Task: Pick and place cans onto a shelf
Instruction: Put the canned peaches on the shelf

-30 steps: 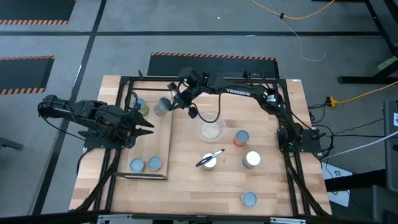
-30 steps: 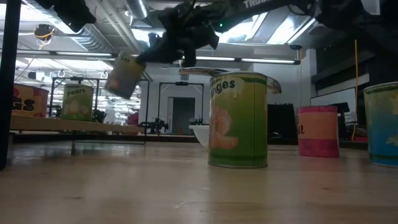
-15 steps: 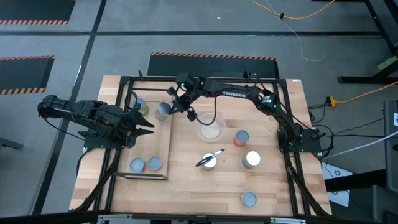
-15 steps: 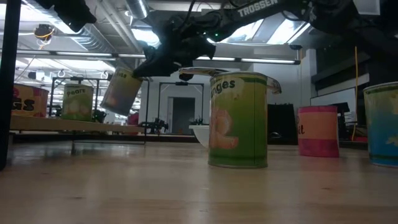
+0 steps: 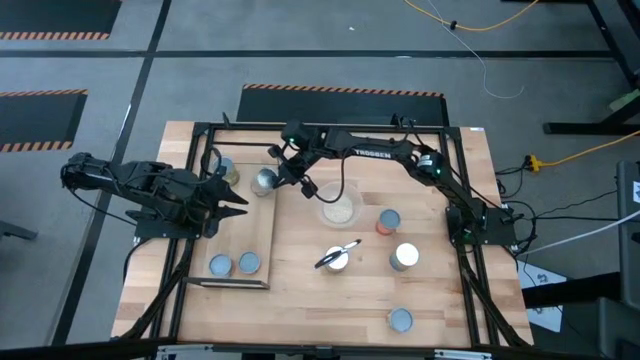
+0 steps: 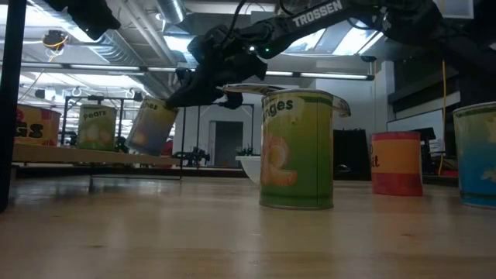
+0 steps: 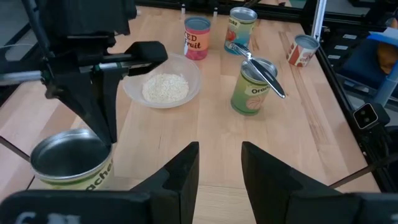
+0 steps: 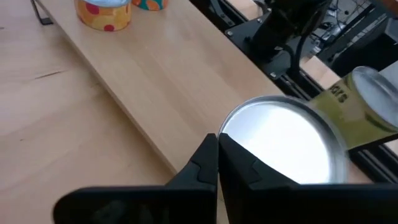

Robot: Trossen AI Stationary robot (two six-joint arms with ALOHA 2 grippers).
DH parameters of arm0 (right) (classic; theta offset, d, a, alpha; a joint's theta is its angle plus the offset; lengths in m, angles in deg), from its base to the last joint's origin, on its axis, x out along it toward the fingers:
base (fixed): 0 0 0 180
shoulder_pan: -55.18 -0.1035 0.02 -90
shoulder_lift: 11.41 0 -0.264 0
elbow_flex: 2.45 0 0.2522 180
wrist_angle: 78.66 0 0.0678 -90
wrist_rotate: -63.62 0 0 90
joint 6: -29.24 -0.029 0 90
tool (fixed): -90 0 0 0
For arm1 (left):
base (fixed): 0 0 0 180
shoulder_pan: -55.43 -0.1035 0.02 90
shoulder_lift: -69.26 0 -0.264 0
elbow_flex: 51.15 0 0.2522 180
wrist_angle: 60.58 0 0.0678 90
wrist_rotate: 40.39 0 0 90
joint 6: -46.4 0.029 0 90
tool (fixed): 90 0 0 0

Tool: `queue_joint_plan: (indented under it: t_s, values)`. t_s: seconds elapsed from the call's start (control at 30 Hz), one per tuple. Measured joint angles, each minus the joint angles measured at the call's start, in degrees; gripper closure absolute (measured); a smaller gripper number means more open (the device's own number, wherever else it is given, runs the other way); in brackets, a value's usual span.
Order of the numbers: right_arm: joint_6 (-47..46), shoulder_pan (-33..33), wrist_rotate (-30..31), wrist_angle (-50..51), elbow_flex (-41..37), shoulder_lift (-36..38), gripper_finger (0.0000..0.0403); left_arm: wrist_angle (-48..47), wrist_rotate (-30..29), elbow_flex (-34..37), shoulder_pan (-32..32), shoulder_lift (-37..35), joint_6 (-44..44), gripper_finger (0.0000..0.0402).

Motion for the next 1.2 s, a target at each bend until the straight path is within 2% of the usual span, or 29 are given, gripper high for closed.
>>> queue_joint_plan:
  t_s: [0.27, 0.47, 1.2]
  values:
    - [0.0, 0.0, 2.2, -0.5, 0.0, -0.1, 0.0394, 0.0, 0.0, 0.0, 0.0, 0.0, 0.0, 0.0288]
    - [0.0, -0.1, 2.4, -1.6, 0.0, -0.1, 0.0378, 0.0, 0.0, 0.0, 0.0, 0.0, 0.0, 0.0288]
    - [0.0, -0.1, 2.4, -5.0, 0.0, -0.1, 0.0374, 0.0, -1.3, 0.0, 0.0, 0.0, 0.0, 0.0288]
